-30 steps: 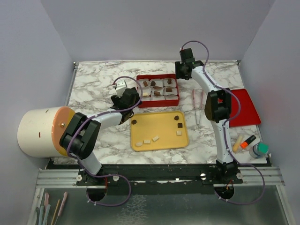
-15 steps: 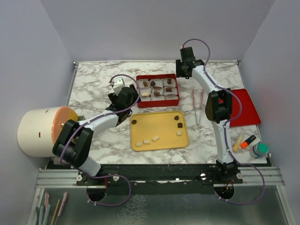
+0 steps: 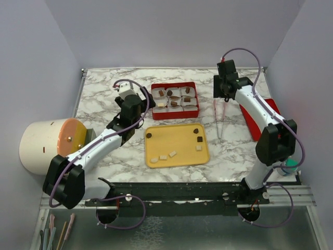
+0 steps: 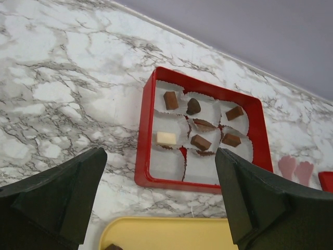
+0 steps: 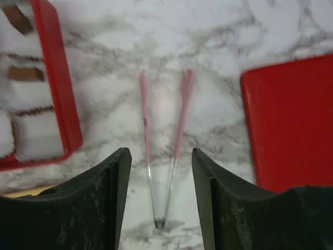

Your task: Pack the chocolate

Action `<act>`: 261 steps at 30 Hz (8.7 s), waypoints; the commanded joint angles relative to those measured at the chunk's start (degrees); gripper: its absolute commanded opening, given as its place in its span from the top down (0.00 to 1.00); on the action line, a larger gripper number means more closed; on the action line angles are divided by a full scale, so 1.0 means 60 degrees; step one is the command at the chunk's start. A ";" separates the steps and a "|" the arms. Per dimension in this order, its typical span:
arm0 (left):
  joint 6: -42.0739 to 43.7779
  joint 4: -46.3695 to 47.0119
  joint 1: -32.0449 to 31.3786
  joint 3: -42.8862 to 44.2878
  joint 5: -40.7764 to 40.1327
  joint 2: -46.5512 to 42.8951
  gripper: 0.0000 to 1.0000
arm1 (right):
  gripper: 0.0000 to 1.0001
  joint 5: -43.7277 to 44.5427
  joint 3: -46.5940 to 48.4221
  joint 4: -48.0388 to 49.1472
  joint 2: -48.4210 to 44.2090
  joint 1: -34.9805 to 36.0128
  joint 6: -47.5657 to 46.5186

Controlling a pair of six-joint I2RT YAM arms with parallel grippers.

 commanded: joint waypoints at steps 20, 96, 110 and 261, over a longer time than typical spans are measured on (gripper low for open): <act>-0.0559 -0.0559 -0.1437 -0.1571 0.0599 -0.2430 0.04 | 0.45 -0.0747 -0.3371 0.0246 -0.1174 -0.2678 -0.0316; -0.0555 -0.0652 -0.1984 -0.1695 0.0053 -0.2354 0.04 | 1.00 -0.2789 -0.2744 0.2141 -0.1147 -0.4365 0.0109; -0.0354 -0.0585 -0.1991 -0.0670 0.0441 -0.1365 0.04 | 1.00 -0.4858 -0.2116 0.2707 -0.1804 -0.4100 0.0600; -1.0866 1.5271 0.1697 0.1656 1.0361 0.5486 1.00 | 0.64 -1.1485 -0.6237 1.5263 -0.2410 -0.0496 1.0485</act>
